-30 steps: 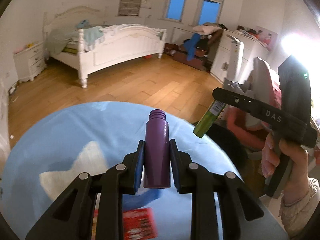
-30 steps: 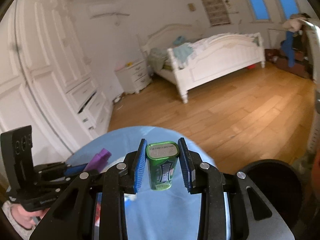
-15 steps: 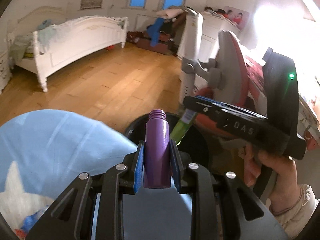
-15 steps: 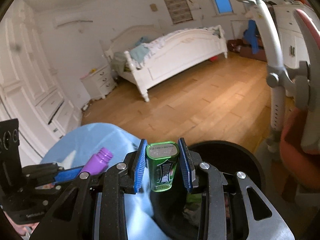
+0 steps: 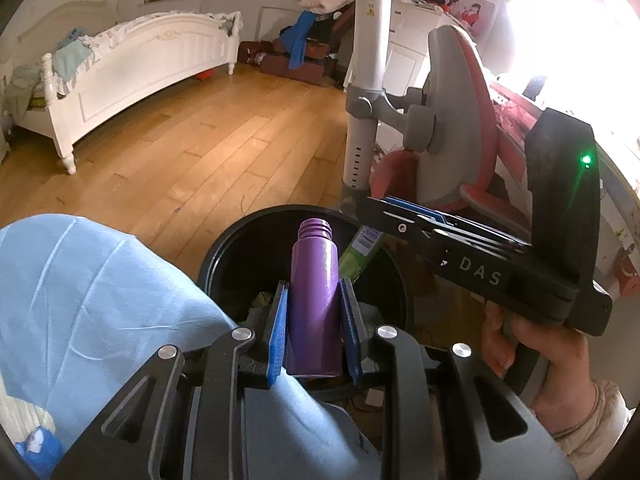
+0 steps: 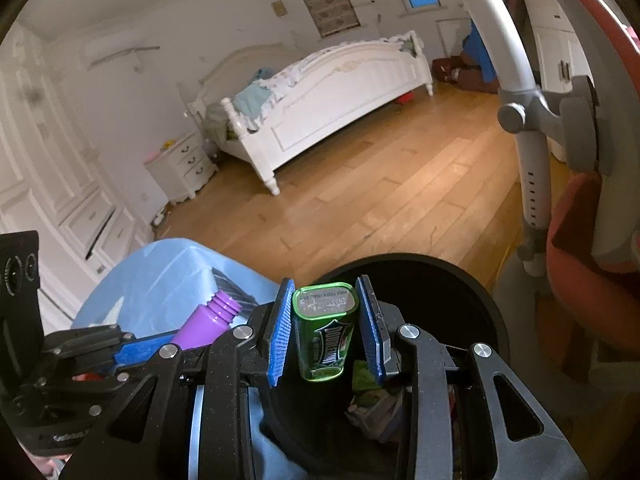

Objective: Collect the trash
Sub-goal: 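Carry purple bottle and gum pack over the bin and open both tools, then grasp the red milk box with left tool while right tool grasps blue wrapper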

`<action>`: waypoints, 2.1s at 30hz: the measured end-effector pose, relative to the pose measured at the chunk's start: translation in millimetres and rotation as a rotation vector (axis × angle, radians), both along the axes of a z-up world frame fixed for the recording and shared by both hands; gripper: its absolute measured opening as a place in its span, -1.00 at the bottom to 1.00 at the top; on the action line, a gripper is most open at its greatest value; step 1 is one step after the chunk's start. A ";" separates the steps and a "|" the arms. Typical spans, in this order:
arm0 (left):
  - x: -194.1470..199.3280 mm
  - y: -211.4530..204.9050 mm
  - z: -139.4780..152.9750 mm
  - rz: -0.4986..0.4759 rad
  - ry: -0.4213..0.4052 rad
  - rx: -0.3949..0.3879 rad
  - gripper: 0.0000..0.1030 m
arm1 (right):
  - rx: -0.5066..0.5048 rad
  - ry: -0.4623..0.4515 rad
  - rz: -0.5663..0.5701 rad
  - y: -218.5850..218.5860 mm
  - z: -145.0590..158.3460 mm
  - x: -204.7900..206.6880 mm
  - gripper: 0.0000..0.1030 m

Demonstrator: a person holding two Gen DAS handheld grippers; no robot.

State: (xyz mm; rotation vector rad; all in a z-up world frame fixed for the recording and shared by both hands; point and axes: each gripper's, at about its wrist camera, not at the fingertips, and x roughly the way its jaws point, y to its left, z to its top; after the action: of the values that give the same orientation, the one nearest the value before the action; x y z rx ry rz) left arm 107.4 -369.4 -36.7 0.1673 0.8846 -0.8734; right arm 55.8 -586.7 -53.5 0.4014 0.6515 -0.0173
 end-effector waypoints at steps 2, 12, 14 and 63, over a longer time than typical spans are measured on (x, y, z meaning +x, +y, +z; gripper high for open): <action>-0.4 -5.5 -3.7 -0.006 0.007 0.007 -0.52 | 0.005 0.006 -0.002 -1.8 -3.6 0.4 -0.37; -0.5 -18.9 -5.7 -0.006 -0.009 0.063 0.12 | 0.078 0.072 -0.029 -15.6 -20.8 4.7 -0.21; -4.6 -13.2 -0.5 0.025 -0.060 0.062 0.52 | 0.083 0.064 -0.048 -18.2 -20.6 2.3 0.29; -37.2 309.9 -22.1 0.671 -0.002 0.035 0.72 | -0.256 0.140 0.724 315.2 9.1 54.5 0.65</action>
State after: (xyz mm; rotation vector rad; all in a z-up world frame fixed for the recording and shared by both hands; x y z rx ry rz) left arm 70.2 -59.5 -58.8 -0.0992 0.8755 -0.2321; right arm 110.3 -271.6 -44.4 -0.0996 0.8911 0.5591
